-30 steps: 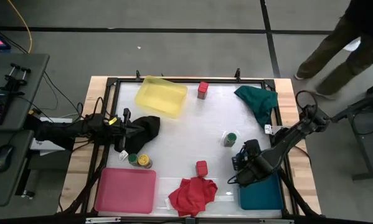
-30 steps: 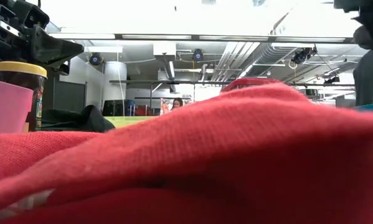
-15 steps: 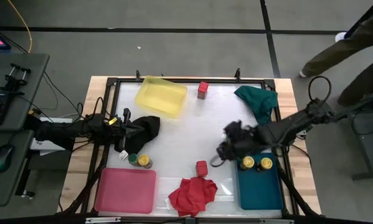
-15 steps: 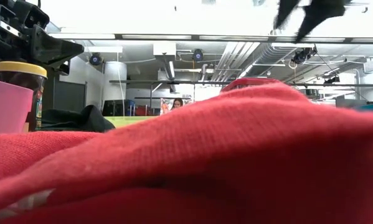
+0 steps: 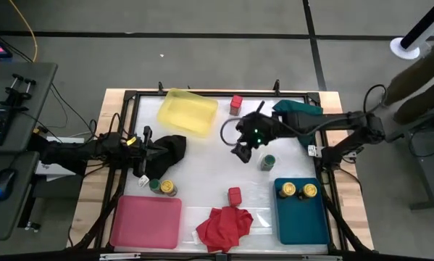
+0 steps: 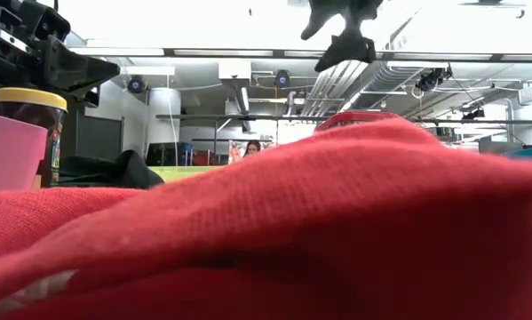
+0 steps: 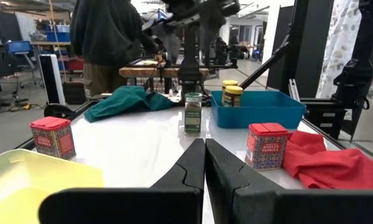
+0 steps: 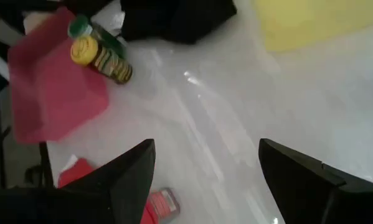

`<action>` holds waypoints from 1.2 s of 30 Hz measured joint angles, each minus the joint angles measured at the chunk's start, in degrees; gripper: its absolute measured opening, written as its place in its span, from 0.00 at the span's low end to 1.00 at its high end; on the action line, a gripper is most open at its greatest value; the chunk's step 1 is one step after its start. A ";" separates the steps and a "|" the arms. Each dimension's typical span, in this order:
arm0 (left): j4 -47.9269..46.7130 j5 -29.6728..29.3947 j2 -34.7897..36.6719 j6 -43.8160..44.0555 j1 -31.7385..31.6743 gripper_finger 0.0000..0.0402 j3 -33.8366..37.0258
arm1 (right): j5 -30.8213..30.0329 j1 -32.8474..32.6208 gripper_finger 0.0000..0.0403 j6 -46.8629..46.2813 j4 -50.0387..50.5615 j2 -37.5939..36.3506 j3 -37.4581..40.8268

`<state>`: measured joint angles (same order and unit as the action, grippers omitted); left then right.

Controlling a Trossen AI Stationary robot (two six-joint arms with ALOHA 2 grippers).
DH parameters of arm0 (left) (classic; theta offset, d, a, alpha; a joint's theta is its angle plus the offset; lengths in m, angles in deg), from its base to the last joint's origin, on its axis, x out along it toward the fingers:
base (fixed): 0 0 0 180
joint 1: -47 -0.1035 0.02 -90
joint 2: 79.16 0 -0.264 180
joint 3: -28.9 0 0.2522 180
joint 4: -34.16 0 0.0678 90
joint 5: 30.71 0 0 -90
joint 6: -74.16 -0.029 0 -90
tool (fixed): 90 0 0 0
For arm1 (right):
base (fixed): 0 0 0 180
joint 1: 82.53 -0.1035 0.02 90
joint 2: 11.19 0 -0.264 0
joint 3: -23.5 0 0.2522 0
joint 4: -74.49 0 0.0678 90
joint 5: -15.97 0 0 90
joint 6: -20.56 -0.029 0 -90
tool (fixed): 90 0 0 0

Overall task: Sort spices by type
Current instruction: Put the right green seasoning bottle into the yellow bin

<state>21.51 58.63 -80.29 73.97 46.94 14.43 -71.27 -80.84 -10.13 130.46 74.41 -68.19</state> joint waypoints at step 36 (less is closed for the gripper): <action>0.01 0.01 0.02 0.00 -0.02 0.00 0.00 | -4.14 -5.83 0.70 25.66 32.72 11.68 1.85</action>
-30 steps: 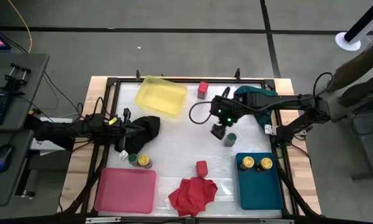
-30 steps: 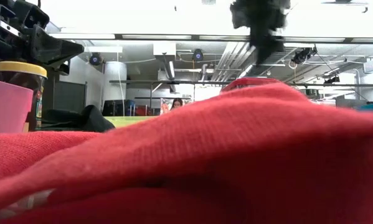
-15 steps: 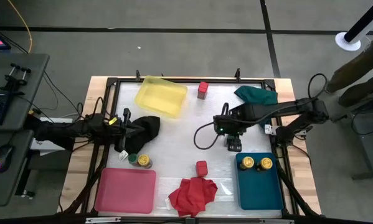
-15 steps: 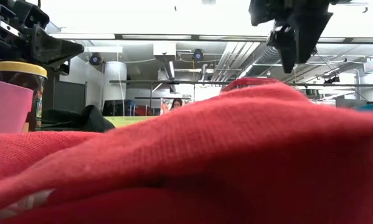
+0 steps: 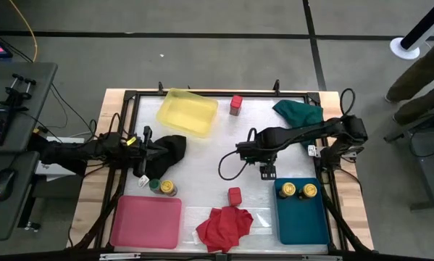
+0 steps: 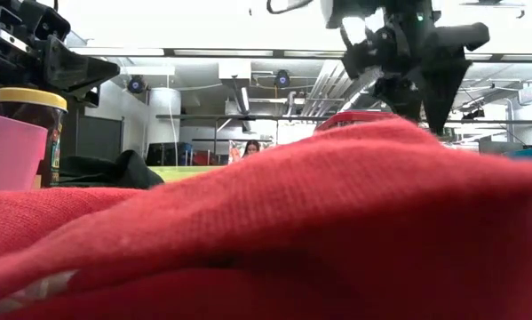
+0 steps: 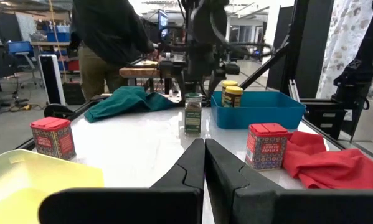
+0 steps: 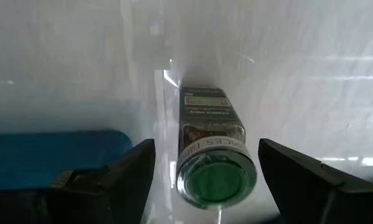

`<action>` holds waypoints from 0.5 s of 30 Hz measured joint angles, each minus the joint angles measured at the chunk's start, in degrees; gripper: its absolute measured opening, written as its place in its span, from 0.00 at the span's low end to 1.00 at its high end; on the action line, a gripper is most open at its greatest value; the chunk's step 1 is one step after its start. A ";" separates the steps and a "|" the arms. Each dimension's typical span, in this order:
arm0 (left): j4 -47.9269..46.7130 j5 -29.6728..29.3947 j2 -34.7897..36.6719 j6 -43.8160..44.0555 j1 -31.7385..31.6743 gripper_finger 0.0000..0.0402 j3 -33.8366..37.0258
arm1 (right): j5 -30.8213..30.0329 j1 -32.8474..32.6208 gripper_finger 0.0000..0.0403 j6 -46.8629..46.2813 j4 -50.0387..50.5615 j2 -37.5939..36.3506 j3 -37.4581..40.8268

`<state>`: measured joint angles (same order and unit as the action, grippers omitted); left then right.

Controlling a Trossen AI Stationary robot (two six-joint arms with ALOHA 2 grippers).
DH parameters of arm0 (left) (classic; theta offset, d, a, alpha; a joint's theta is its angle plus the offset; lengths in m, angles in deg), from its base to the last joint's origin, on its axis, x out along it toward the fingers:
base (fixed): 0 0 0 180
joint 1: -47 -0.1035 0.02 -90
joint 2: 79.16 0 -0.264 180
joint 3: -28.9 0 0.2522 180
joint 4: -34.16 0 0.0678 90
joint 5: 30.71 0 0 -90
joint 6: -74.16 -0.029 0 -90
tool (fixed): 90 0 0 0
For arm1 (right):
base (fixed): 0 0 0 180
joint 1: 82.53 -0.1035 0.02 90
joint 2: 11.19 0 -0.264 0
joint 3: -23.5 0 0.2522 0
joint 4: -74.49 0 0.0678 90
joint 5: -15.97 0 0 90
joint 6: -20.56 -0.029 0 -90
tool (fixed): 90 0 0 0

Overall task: Sort spices by type
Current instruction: Put the right green seasoning bottle into the yellow bin

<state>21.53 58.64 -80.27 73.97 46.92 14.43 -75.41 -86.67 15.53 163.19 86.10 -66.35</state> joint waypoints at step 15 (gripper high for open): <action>0.01 0.00 -0.01 0.00 0.00 0.00 0.00 | 0.39 0.12 0.70 -6.60 -6.79 -2.02 6.85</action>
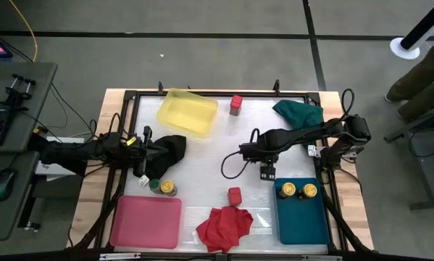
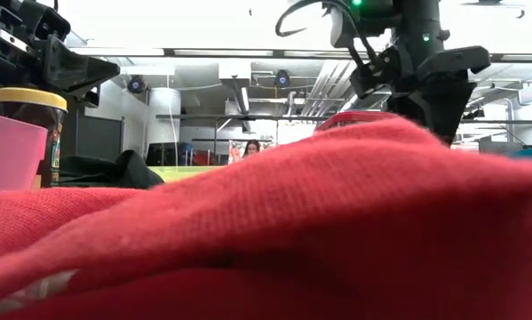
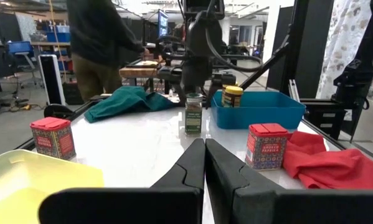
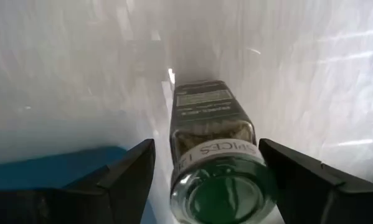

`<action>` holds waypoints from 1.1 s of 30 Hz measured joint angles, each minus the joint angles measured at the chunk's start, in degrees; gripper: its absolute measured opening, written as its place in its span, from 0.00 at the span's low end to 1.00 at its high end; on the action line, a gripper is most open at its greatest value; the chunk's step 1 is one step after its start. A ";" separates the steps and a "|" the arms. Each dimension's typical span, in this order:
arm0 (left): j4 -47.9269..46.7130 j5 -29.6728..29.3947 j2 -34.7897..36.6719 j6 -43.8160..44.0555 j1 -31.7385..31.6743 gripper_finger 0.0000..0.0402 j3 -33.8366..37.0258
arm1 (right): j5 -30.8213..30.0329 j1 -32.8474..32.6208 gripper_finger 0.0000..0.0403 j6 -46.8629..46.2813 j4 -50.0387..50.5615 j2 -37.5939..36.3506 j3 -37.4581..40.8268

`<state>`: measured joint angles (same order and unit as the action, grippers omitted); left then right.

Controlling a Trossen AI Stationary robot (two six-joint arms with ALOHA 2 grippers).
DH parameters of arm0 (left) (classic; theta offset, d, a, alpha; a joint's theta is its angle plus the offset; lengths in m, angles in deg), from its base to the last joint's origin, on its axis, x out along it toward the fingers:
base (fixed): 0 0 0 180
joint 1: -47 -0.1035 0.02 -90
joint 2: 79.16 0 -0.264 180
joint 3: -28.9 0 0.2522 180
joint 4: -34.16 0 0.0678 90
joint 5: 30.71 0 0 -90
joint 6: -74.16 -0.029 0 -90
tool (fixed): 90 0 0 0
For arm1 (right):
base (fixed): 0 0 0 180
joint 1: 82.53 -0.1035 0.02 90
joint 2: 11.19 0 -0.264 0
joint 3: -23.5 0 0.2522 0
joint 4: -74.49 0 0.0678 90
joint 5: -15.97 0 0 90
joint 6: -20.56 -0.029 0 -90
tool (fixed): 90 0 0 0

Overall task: Sort spices by type
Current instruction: Put the right green seasoning bottle into the yellow bin

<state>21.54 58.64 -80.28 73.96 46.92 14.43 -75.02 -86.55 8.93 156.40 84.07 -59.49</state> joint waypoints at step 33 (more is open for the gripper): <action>8.52 -15.55 -8.66 20.53 -2.24 0.00 -10.03 | -9.92 15.95 0.50 -2.19 -14.47 0.83 -23.70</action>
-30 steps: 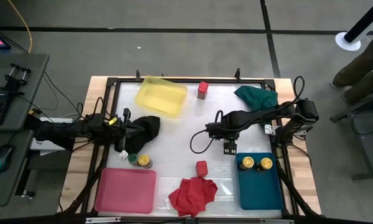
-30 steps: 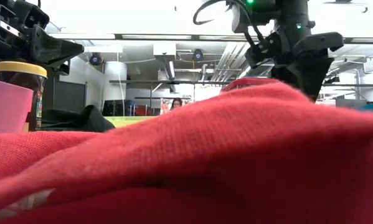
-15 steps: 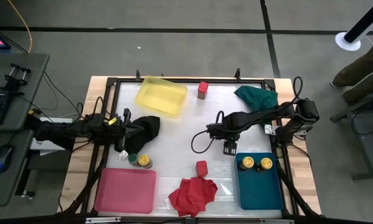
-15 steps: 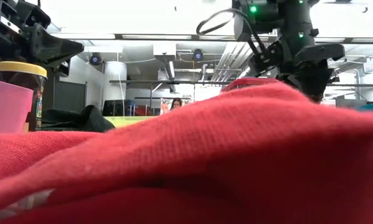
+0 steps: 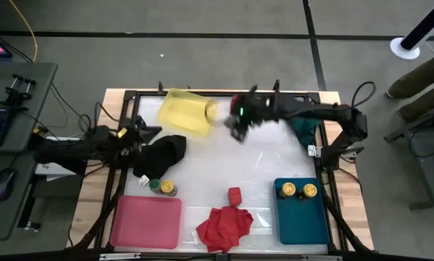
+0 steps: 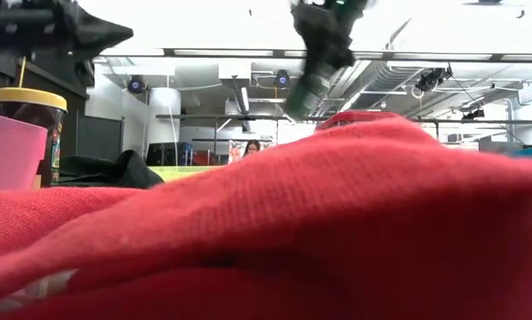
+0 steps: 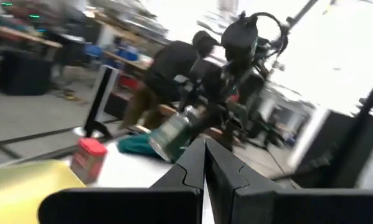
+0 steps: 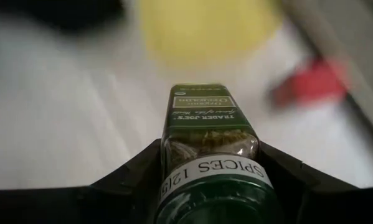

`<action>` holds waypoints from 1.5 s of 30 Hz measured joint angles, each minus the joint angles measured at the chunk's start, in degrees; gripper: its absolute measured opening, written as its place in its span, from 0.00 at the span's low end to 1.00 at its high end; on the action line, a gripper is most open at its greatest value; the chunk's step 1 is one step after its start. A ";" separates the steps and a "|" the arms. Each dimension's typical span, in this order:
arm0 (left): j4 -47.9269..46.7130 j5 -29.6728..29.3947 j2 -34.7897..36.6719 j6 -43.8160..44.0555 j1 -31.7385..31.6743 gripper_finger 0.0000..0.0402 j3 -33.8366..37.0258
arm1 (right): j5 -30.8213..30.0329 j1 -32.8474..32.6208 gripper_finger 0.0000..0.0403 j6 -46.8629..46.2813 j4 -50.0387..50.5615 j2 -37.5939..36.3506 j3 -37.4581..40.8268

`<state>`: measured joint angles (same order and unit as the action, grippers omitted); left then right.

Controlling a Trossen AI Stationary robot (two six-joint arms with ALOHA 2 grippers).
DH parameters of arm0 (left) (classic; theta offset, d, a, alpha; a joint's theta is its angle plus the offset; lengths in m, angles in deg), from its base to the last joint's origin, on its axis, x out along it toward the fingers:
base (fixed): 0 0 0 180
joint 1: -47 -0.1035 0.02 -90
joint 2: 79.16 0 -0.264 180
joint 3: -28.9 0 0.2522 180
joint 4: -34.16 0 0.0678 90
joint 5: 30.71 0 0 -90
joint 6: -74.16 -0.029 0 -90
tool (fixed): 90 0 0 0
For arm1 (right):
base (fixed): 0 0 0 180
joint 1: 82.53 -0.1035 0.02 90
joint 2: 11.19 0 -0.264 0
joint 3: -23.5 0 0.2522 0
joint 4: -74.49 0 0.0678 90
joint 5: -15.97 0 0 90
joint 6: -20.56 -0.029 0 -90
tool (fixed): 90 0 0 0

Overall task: Sort spices by type
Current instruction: Put the right green seasoning bottle into the yellow bin

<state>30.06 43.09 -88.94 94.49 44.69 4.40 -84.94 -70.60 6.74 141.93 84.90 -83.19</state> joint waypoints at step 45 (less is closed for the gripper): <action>-49.52 11.34 -40.49 -4.85 -23.33 0.00 -45.49 | 6.92 10.44 0.50 10.98 22.99 40.11 -37.63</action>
<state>-19.46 54.44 -129.42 89.65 21.35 -41.09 -78.02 -60.16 17.73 164.92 125.01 -120.82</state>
